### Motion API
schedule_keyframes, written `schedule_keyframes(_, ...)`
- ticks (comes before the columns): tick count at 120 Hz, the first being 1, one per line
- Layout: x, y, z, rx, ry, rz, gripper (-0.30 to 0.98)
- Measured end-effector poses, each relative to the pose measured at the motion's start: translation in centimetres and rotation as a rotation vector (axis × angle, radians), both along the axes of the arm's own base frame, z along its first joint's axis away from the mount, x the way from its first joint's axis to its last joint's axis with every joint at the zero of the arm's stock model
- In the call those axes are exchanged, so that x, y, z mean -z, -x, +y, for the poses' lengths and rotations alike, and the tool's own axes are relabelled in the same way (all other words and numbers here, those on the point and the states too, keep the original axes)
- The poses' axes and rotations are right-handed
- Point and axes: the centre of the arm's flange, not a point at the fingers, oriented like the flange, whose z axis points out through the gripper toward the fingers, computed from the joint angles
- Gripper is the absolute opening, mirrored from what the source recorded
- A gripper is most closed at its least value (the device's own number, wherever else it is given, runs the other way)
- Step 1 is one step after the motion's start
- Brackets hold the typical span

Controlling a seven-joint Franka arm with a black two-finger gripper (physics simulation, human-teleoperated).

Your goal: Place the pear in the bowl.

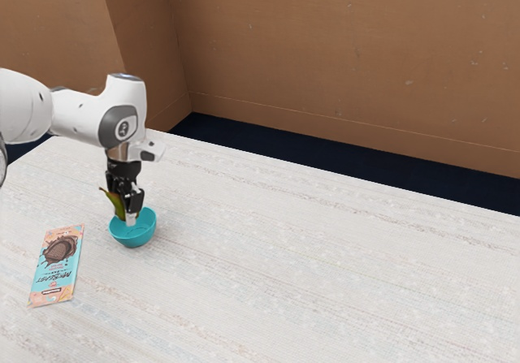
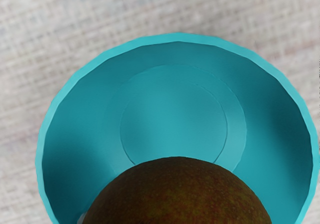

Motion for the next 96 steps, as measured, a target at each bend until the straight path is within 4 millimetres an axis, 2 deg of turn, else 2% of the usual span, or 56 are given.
schedule_keyframes(13,0.5,0.0,-0.2,0.011,0.004,0.005,0.18)
schedule_keyframes(34,0.8,0.0,-0.3,0.021,0.021,0.01,0.44)
schedule_keyframes(56,0.4,-0.2,-0.9,0.043,0.032,0.01,0.58)
schedule_keyframes(60,-0.6,-0.6,-1.7,0.058,0.034,-0.008,0.6)
schedule_keyframes(66,-3.5,-1.1,-3.6,0.091,0.04,-0.054,0.62)
schedule_keyframes(79,-13.5,-1.3,-10.0,0.176,0.066,-0.198,0.64)
schedule_keyframes(85,-17.2,-1.0,-12.8,0.205,0.08,-0.248,0.65)
schedule_keyframes(90,-19.4,-0.7,-15.0,0.223,0.093,-0.273,0.66)
schedule_keyframes(96,-20.8,-0.2,-16.5,0.227,0.105,-0.28,0.66)
